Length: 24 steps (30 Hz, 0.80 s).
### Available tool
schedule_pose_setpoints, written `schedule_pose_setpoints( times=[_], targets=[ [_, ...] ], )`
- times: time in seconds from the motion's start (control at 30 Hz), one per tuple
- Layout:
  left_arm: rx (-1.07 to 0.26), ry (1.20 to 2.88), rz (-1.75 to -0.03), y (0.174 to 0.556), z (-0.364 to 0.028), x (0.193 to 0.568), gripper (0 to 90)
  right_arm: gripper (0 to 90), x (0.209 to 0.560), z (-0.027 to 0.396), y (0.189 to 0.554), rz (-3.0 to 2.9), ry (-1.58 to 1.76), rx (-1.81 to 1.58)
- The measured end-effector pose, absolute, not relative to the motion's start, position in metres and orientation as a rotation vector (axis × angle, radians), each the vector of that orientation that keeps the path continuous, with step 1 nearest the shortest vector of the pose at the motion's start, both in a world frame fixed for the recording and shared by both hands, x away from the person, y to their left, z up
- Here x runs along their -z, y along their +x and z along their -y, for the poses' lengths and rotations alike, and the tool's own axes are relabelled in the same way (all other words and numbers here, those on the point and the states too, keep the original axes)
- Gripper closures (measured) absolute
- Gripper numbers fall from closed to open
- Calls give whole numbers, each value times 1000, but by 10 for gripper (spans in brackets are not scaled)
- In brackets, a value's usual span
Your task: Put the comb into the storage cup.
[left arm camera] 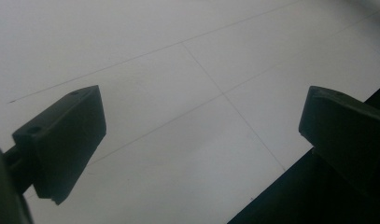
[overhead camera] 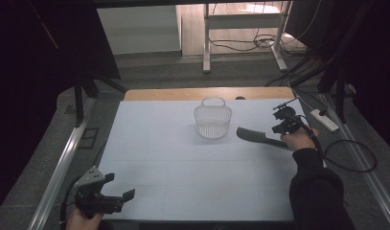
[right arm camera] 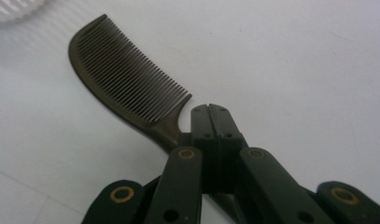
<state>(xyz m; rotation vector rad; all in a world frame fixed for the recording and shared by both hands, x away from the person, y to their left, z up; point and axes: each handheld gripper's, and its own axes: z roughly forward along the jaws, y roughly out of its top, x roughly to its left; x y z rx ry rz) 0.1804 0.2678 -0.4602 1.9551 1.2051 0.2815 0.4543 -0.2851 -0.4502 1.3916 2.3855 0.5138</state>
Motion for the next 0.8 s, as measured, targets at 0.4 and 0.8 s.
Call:
schedule_pose_setpoints(
  times=[0.4, 0.8],
  targets=[
    [-282, 1961, -1198, 180, -268, 460, 18, 895, 474, 289, 461, -2398, 1426, -455],
    [-283, 1963, -1195, 180, -267, 460, 20, 895, 487, 299, 463, -2403, 1473, -415]
  ],
)
